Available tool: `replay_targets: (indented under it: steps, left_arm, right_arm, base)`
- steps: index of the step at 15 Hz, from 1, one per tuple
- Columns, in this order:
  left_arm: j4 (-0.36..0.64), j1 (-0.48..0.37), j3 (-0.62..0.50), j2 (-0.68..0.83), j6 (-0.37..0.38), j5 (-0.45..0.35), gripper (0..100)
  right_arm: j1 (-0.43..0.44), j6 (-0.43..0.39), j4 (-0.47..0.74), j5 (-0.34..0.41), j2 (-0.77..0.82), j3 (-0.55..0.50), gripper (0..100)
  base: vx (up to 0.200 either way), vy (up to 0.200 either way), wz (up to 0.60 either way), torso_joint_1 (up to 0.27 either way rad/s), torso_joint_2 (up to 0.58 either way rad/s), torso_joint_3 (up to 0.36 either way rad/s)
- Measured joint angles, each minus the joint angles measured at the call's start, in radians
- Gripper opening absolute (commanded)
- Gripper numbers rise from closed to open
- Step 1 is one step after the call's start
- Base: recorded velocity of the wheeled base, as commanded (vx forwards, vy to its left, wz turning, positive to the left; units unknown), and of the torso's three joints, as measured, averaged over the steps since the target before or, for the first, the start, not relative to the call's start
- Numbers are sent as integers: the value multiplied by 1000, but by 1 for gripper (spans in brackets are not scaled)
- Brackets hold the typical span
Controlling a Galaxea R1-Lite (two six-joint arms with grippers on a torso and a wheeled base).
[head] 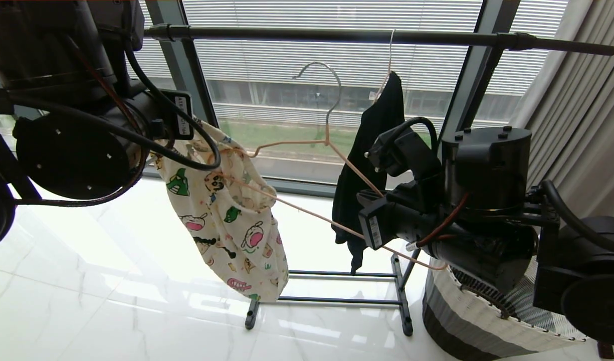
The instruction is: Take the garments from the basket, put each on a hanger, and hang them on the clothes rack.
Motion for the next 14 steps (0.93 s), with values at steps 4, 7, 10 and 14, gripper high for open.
replay_targets:
  steps: [4, 7, 10, 14]
  left_arm:
    - [-1, -75, -7, 19, -13, -1, 0]
    - [-1, -118, -23, 36, -19, -1, 0]
    - [-1, -174, -31, 40, -21, -1, 0]
    - [-1, -254, -38, 41, -21, 0, 0]
  right_arm:
    - [41, 0, 0, 1, 3, -2, 0]
    - [76, 1, -2, -2, 22, -4, 0]
    - [79, 2, -2, -3, 50, -28, 0]
    - [79, 4, -2, -3, 95, -74, 0]
  base:
    - [0, 0, 0, 0, 0, 0]
    - [0, 0, 0, 0, 0, 0]
    - [0, 0, 0, 0, 0, 0]
    - [0, 0, 0, 0, 0, 0]
